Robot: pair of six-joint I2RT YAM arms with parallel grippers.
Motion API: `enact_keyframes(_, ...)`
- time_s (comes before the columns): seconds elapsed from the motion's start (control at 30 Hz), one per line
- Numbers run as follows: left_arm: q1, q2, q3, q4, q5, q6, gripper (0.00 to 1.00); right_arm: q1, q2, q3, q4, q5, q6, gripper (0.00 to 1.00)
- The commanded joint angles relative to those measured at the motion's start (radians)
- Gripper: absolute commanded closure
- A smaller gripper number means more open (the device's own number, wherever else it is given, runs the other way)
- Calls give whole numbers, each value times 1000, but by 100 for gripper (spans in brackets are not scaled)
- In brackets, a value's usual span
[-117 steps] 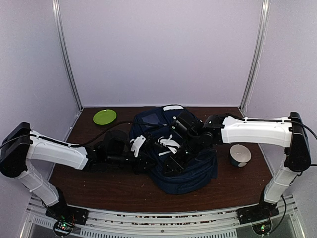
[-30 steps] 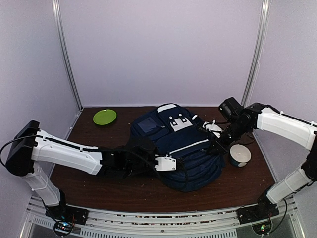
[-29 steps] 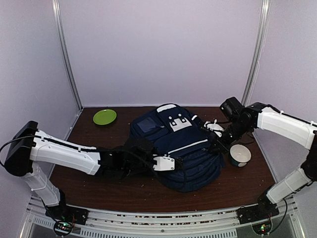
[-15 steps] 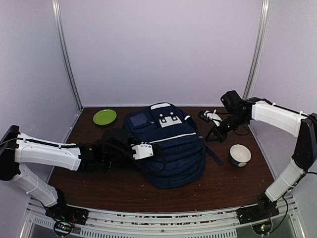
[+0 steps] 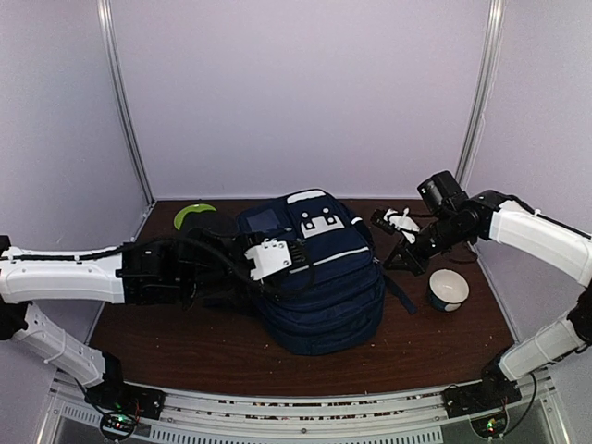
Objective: Pack the student bag
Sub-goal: Hold the student bag at the center of the board.
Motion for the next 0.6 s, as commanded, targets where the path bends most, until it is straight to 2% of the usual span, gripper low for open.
enact_keyframes(0.0, -32, 129, 63, 46, 56, -57, 43, 33, -86, -13, -19, -32, 21, 100)
enact_keyframes(0.2, -69, 339, 221, 94, 50, -91, 43, 44, -130, -26, -17, -30, 37, 100)
enact_keyframes(0.33, -71, 418, 276, 93, 18, -98, 45, 53, -141, -37, -13, -34, 45, 100)
enact_keyframes(0.57, -71, 519, 355, 45, -86, -87, 62, 66, -148, -35, -37, -25, 18, 100)
